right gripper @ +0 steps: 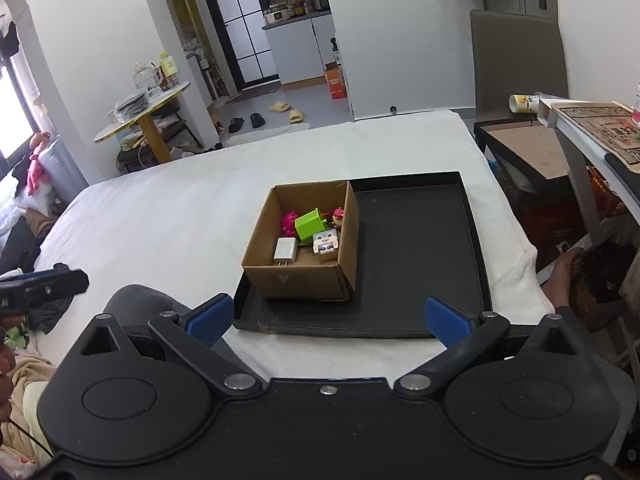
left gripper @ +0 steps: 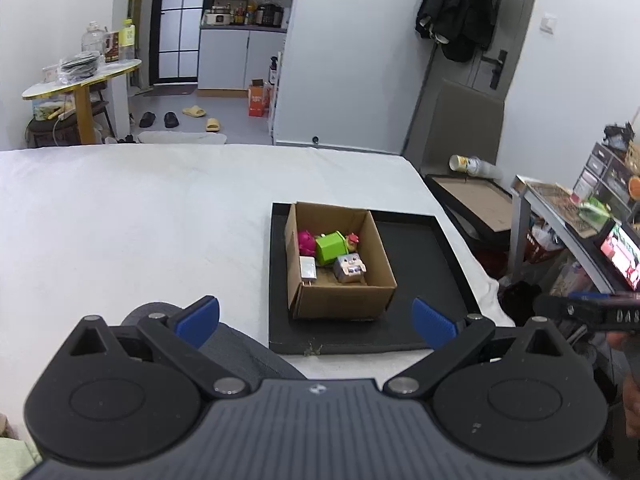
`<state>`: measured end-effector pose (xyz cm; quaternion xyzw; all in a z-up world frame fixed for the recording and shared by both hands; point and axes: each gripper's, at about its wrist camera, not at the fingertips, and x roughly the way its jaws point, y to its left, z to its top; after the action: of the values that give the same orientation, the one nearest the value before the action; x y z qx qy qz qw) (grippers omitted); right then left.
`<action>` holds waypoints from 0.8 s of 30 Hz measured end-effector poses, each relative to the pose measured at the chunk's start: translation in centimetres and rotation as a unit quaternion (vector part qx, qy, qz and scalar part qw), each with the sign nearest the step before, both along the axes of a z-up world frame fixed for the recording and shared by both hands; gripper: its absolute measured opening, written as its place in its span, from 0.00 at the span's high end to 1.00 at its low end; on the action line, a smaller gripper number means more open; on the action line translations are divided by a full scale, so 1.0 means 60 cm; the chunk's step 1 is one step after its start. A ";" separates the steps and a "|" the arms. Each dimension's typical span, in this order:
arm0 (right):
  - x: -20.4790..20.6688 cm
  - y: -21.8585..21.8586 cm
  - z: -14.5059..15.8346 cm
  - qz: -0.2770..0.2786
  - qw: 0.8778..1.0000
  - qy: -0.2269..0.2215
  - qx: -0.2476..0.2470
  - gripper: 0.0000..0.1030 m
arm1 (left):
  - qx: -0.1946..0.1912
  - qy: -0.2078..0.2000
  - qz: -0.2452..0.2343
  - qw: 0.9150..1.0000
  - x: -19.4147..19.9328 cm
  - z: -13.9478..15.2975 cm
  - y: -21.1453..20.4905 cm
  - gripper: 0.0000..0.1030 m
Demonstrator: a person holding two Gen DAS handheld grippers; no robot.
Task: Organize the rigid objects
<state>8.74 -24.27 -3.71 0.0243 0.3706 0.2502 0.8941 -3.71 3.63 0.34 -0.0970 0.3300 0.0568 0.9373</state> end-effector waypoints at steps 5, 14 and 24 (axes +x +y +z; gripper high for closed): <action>0.003 0.005 -0.002 0.000 1.000 0.003 0.005 0.00 | 0.006 0.005 -0.006 1.000 0.001 -0.002 -0.011 0.01; -0.010 0.026 -0.001 0.022 1.000 -0.002 -0.008 0.00 | 0.012 0.005 -0.017 1.000 0.003 -0.002 -0.027 0.01; -0.012 0.024 0.003 0.020 1.000 -0.003 -0.003 0.00 | 0.012 0.009 -0.019 1.000 0.006 -0.004 -0.033 0.01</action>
<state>8.04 -22.82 -3.56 0.0136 0.3686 0.2669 0.8904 -3.35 1.64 0.07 -0.0791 0.3398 0.0438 0.9362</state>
